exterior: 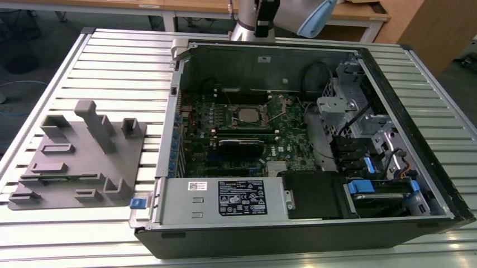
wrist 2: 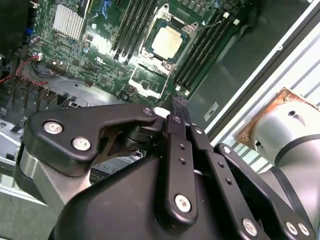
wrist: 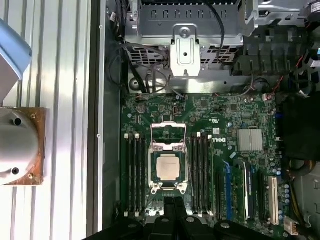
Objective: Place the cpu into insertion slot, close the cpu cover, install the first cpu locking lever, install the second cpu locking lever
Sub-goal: 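Place the cpu into insertion slot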
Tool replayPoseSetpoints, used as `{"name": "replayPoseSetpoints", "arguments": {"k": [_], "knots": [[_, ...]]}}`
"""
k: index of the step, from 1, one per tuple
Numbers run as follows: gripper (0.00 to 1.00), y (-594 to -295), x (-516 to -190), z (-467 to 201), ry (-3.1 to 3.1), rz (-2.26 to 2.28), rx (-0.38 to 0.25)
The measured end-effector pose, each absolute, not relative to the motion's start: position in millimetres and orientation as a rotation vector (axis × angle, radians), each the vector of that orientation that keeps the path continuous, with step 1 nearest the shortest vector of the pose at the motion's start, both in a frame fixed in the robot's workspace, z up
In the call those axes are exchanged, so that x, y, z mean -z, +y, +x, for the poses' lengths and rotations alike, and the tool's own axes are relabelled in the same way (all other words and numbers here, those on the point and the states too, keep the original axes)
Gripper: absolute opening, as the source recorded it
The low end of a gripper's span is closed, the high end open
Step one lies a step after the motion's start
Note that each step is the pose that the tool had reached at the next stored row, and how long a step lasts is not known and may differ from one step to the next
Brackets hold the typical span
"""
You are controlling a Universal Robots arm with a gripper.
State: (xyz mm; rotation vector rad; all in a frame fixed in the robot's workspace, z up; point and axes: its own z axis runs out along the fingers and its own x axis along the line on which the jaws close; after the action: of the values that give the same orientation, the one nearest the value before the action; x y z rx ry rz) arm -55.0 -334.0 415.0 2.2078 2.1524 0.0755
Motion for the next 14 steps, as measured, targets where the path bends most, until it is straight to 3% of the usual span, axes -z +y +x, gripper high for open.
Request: {"name": "replayPoseSetpoints", "arguments": {"k": [14], "knots": [[0.1, -334.0, -400.2, -55.0, 2.152, 2.208, -0.075]]}}
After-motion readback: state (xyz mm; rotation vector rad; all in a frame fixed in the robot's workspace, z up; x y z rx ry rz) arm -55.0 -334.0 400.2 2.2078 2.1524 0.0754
